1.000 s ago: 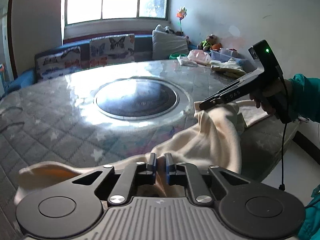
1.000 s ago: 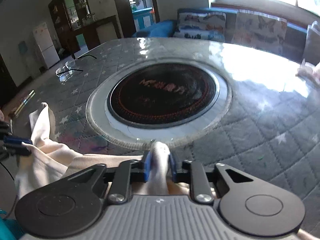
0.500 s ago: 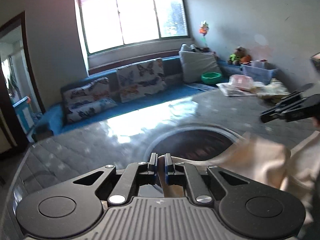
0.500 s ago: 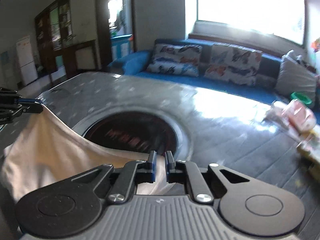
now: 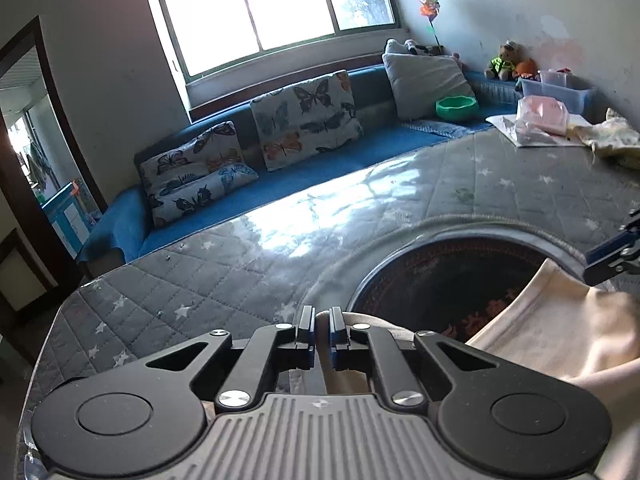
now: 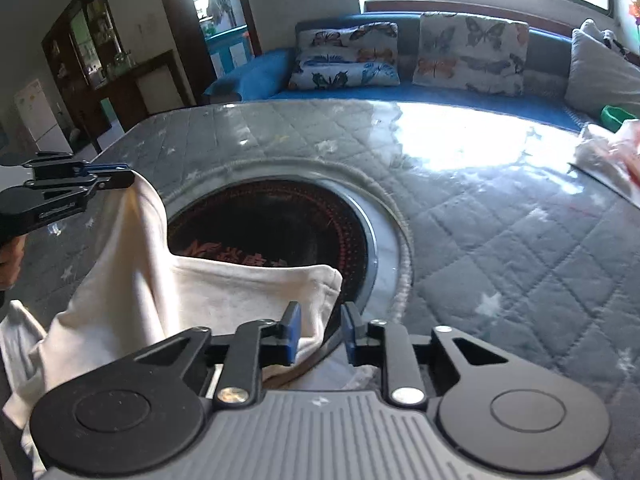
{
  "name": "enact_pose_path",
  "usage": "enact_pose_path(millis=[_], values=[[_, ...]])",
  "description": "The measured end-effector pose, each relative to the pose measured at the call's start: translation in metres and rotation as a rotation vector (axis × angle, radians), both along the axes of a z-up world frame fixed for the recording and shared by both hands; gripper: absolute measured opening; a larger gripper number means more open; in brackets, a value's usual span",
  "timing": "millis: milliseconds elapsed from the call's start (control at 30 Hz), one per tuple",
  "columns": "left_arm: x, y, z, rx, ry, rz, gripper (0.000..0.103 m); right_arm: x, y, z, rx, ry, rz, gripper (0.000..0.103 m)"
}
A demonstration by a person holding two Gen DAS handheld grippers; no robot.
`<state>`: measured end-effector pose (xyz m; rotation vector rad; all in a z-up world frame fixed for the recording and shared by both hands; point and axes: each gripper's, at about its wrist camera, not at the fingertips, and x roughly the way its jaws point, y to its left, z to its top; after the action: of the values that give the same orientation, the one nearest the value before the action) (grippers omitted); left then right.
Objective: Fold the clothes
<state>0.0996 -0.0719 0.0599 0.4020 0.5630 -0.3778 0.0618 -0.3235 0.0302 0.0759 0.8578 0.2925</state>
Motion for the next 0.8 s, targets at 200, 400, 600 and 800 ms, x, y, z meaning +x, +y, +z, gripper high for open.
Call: enact_pose_path(millis=[200,400,600,800], values=[[0.009,0.003,-0.006,0.016,0.014,0.010,0.008,0.018,0.012,-0.018,-0.007,0.026,0.010,0.026],[0.027,0.001,-0.014,0.036,0.023,0.015,0.008,0.026,0.027,-0.019,-0.140,-0.048,0.014,0.012],[0.050,-0.002,-0.024,0.049,0.019,0.045,0.007,0.041,0.028,-0.013,-0.230,-0.133,-0.042,0.007],[0.066,0.008,-0.023,-0.047,0.099,0.069,0.010,0.058,0.010,-0.010,-0.181,-0.111,-0.117,0.009]])
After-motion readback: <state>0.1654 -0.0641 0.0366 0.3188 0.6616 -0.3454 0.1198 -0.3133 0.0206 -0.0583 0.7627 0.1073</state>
